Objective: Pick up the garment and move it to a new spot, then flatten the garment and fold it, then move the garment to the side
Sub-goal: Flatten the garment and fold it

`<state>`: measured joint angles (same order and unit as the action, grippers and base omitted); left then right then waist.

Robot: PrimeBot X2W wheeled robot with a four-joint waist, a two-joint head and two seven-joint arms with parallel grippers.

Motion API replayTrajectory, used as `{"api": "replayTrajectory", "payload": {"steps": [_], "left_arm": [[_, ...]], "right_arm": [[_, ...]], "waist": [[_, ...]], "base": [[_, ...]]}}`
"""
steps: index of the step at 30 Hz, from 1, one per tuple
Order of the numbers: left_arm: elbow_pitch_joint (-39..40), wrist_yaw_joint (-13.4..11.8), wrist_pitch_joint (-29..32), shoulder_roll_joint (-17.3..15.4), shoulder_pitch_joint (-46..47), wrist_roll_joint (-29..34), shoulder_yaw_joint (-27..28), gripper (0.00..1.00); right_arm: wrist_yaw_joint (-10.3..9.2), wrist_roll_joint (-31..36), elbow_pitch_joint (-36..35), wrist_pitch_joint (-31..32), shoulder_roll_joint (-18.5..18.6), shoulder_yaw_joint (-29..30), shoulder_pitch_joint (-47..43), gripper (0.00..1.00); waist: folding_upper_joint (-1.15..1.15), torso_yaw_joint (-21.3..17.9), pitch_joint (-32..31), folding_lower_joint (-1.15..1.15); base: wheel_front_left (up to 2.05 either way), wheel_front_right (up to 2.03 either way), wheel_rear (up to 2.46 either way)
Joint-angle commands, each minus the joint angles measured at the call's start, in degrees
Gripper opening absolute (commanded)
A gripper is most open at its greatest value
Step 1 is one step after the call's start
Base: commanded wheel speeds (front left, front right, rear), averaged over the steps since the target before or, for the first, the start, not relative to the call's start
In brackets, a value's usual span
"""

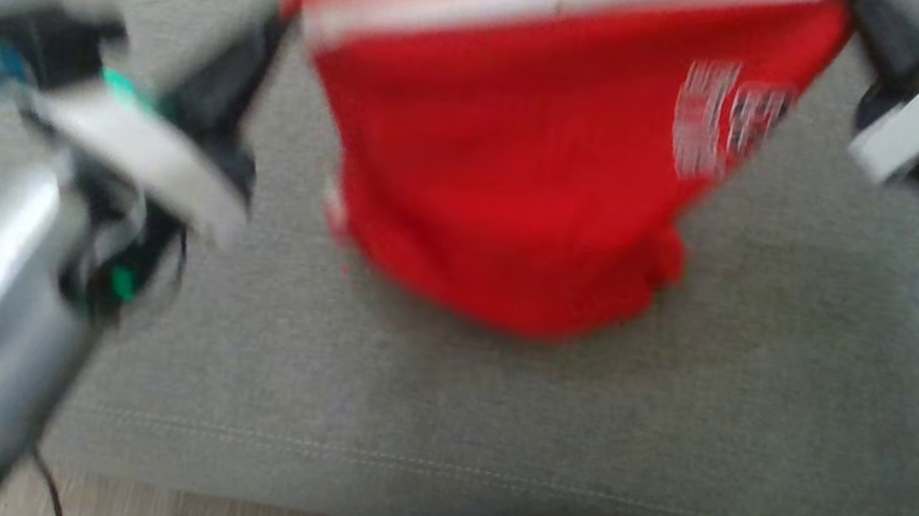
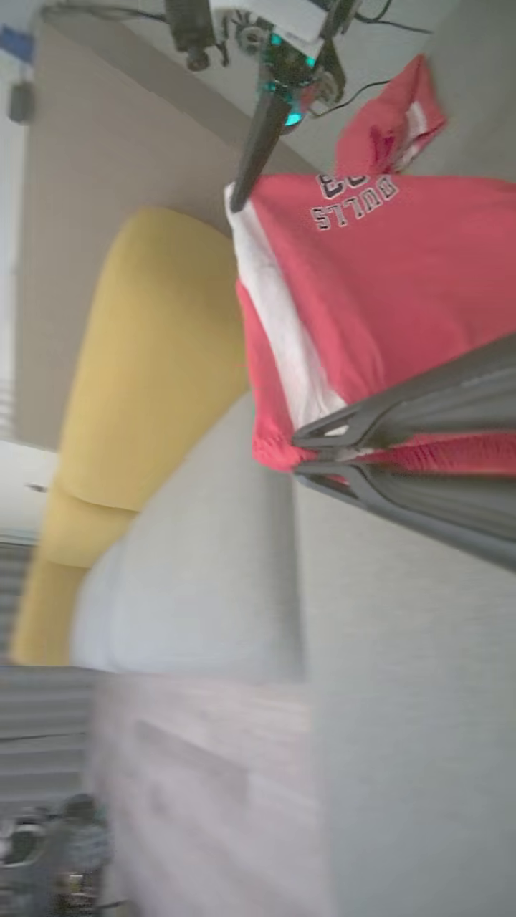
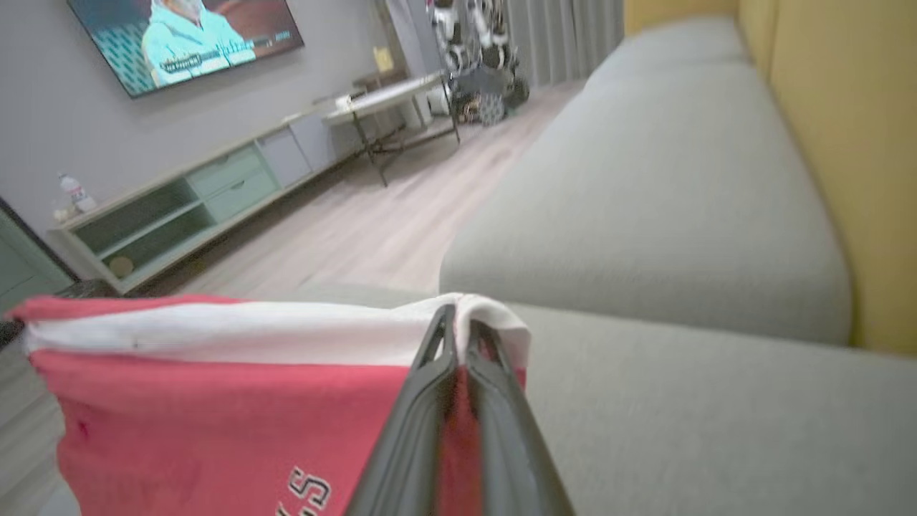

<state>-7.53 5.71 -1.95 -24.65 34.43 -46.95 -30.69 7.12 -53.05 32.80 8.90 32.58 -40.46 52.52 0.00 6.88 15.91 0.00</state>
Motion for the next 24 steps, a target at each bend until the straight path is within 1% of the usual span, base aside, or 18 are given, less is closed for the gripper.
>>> {"api": "replayTrajectory", "payload": {"steps": [1, 5, 7, 9, 10, 12, 15, 17, 19, 20, 24], "left_arm": [[0.81, 0.33, -1.72, -1.10, 6.90, 1.33, 3.46, 0.00], [-6.33, 0.85, -7.61, 1.34, 21.68, 6.76, 3.98, 0.00], [-10.58, 0.92, -10.80, 2.71, 29.10, 10.11, 4.45, 0.00], [-13.83, 0.71, -12.49, 3.71, 35.56, 13.92, 5.37, 0.00], [-14.87, 0.71, -12.83, 4.20, 38.09, 15.74, 5.93, 0.00], [-13.82, 0.74, -12.99, 5.34, 41.47, 19.24, 8.67, 0.00], [-12.22, 1.33, -13.02, 7.48, 39.16, 21.49, 11.33, 0.00], [-12.79, 1.64, -13.03, 8.16, 34.79, 21.38, 10.70, 0.00], [-13.20, 1.73, -13.03, 8.07, 29.53, 20.06, 7.90, 0.00], [-13.20, 1.73, -13.03, 8.07, 29.53, 20.06, 7.90, 0.00], [-12.77, 1.76, -13.04, 6.14, 18.44, 15.27, 1.10, 0.00]], "right_arm": [[0.36, 1.25, -1.67, -2.07, 1.24, 0.52, 3.29, 0.00], [0.36, 4.81, 0.81, -7.23, 0.87, 0.17, 11.61, 0.00], [0.36, 7.50, 2.87, -11.19, 0.14, 0.40, 16.62, 0.00], [0.36, 9.79, 4.93, -15.99, -1.20, 1.31, 21.25, 0.00], [0.36, 10.83, 5.93, -18.20, -1.88, 1.67, 23.13, 0.00], [0.36, 12.88, 7.62, -21.46, -2.90, 2.57, 26.28, 0.00], [0.36, 14.23, 8.70, -23.25, -4.23, 3.12, 26.53, 0.00], [0.36, 14.90, 8.18, -23.63, -4.33, 2.10, 24.21, 0.00], [0.36, 14.81, 7.26, -23.79, -4.19, 1.33, 20.50, 0.00], [0.36, 14.81, 7.26, -23.79, -4.19, 1.33, 20.50, 0.00], [0.36, 13.31, 5.29, -23.87, -3.31, -0.56, 10.22, 0.00]], "waist": [[0.00, -0.91, 0.44, 0.00], [0.00, -3.12, 2.84, 0.00], [0.00, -4.31, 4.19, 0.00], [0.00, -5.56, 5.57, 0.00], [0.00, -6.10, 6.09, 0.00], [0.00, -7.06, 7.09, 0.00], [0.00, -7.69, 7.12, 0.00], [0.00, -7.83, 6.76, 0.00], [0.00, -7.91, 6.29, 0.00], [0.00, -7.91, 6.29, 0.00], [0.00, -7.84, 5.29, 0.00]], "base": [[0.00, 0.00, 0.00], [0.00, 0.00, 0.00], [0.00, 0.00, 0.00], [0.00, 0.00, 0.00], [0.00, 0.00, 0.00], [0.00, 0.00, 0.00], [0.00, 0.00, 0.00], [0.00, 0.00, 0.00], [0.00, 0.00, 0.00], [0.00, 0.00, 0.00], [0.00, 0.00, 0.00]]}}
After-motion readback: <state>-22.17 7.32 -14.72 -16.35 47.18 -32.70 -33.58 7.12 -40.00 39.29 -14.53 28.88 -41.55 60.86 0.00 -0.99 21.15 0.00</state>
